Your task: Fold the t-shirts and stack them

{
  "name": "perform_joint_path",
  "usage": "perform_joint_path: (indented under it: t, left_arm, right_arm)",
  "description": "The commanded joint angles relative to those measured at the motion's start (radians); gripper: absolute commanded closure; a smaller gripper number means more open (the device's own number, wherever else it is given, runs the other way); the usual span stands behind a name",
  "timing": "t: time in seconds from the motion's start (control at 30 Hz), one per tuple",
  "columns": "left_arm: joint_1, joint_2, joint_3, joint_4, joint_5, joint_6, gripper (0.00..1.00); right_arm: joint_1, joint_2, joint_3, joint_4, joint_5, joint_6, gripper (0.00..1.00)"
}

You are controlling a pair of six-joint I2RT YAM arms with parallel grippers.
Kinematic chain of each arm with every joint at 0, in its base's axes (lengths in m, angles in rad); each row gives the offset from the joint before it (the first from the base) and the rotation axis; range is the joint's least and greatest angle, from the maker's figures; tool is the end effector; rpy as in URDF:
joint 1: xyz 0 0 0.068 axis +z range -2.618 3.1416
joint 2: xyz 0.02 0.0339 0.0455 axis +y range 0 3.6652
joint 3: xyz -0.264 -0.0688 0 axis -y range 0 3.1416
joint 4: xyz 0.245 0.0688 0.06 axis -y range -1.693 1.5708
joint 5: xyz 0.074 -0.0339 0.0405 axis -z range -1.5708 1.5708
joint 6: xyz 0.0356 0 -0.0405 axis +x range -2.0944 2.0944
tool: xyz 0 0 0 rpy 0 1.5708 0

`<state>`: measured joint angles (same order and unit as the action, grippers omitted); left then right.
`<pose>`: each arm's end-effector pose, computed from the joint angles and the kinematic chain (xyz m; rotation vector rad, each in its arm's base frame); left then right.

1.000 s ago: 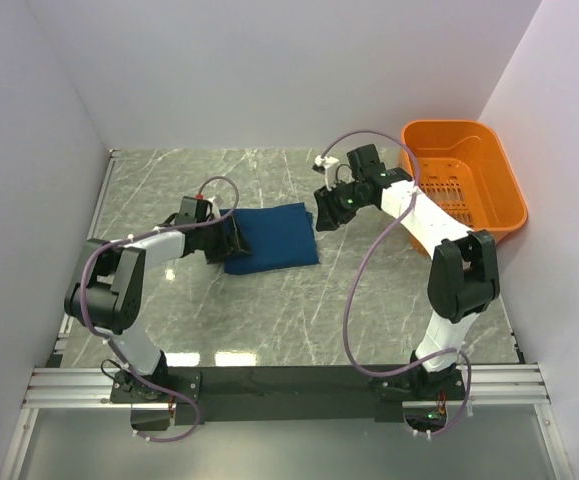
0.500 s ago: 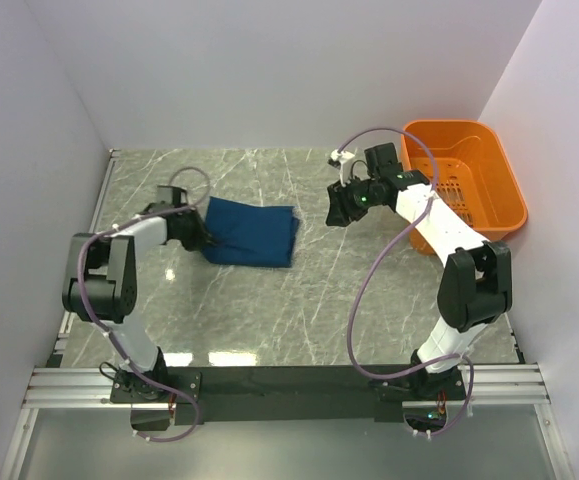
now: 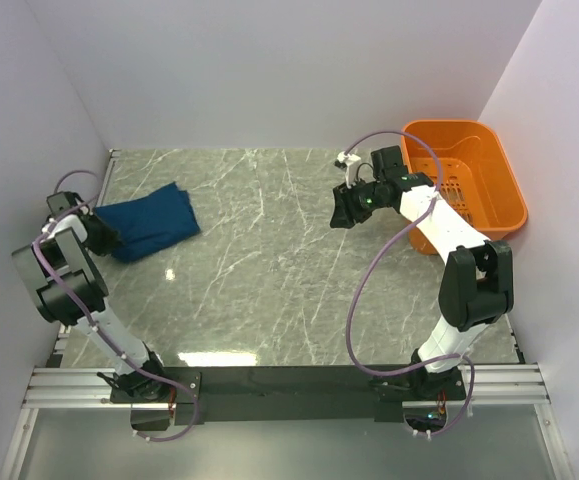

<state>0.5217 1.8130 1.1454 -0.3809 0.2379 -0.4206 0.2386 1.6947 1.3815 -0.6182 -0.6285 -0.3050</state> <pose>0.3224 0.1756 0.1711 -1.1044 2.3507 -0.2748 0.3502 0.1067 0.2746 -0.8881 2.2300 0.7490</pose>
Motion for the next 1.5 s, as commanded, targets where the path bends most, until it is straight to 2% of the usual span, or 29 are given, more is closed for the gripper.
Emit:
perform_joint_path:
  t: [0.0, 0.03, 0.07, 0.1, 0.13, 0.2, 0.37, 0.5, 0.57, 0.7, 0.77, 0.8, 0.83, 0.9, 0.93, 1.07, 1.23, 1.33, 1.47]
  left_arm:
    - [-0.003, 0.020, 0.060, -0.035, -0.012, 0.051, 0.97]
    - [-0.003, 0.022, 0.065, -0.036, -0.008, 0.051, 0.84]
    - [-0.003, 0.019, 0.066, -0.032, 0.006, 0.055, 0.75]
    - [-0.005, 0.014, 0.066, -0.032, 0.017, 0.057, 0.57]
    - [-0.006, -0.003, 0.066, -0.036, 0.017, 0.065, 0.50]
    - [-0.008, -0.032, 0.057, -0.036, 0.023, 0.072, 0.39]
    - [-0.020, -0.225, 0.030, -0.056, -0.051, 0.071, 0.27]
    - [-0.023, -0.337, 0.007, -0.090, -0.114, 0.066, 0.28]
    - [-0.022, -0.377, -0.009, -0.089, -0.088, 0.060, 0.30]
    - [-0.058, -0.373, -0.023, -0.046, 0.144, 0.055, 0.39]
    - [-0.103, -0.304, 0.017, -0.059, 0.226, 0.055, 0.48]
    - [-0.159, -0.276, 0.037, -0.064, 0.242, 0.059, 0.53]
    - [-0.188, -0.223, 0.072, -0.067, 0.245, 0.054, 0.65]
    - [-0.273, -0.167, 0.115, -0.067, 0.226, 0.051, 0.80]
    - [-0.294, -0.112, 0.155, -0.062, 0.212, 0.034, 0.83]
    - [-0.367, 0.029, 0.263, -0.042, 0.152, -0.020, 0.85]
    - [-0.391, 0.190, 0.384, -0.061, 0.095, -0.063, 0.85]
    - [-0.400, 0.247, 0.413, -0.090, 0.077, -0.057, 0.85]
    - [-0.404, 0.270, 0.376, -0.062, 0.087, -0.044, 0.83]
  right_arm:
    - [-0.012, -0.035, -0.009, 0.034, -0.030, -0.006, 0.49]
    - [-0.013, -0.033, -0.009, 0.034, -0.031, -0.008, 0.49]
    - [-0.012, -0.033, -0.009, 0.034, -0.030, -0.008, 0.49]
    - [-0.013, -0.035, -0.009, 0.034, -0.033, -0.008, 0.49]
    - [-0.012, -0.035, -0.009, 0.032, -0.033, -0.006, 0.49]
    - [-0.012, -0.041, -0.012, 0.035, -0.033, -0.008, 0.49]
    - [-0.013, -0.044, -0.013, 0.034, -0.031, -0.013, 0.49]
    - [-0.012, -0.040, -0.010, 0.028, -0.045, -0.019, 0.48]
    - [-0.013, -0.036, -0.012, 0.028, -0.060, -0.019, 0.48]
    - [-0.012, -0.040, -0.025, 0.032, -0.082, -0.020, 0.48]
    - [-0.012, -0.040, -0.030, 0.040, -0.095, -0.017, 0.48]
    - [-0.010, -0.040, -0.032, 0.038, -0.100, -0.017, 0.48]
    - [-0.012, -0.037, -0.032, 0.038, -0.102, -0.017, 0.48]
    - [-0.012, -0.033, -0.032, 0.035, -0.106, -0.019, 0.48]
    - [-0.010, -0.032, -0.035, 0.038, -0.106, -0.019, 0.48]
    - [-0.012, -0.041, -0.056, 0.049, -0.105, -0.019, 0.48]
    - [-0.010, -0.047, -0.070, 0.054, -0.091, -0.022, 0.48]
    - [-0.012, -0.053, -0.071, 0.051, -0.079, -0.023, 0.48]
    - [-0.012, -0.050, -0.062, 0.046, -0.074, -0.022, 0.48]
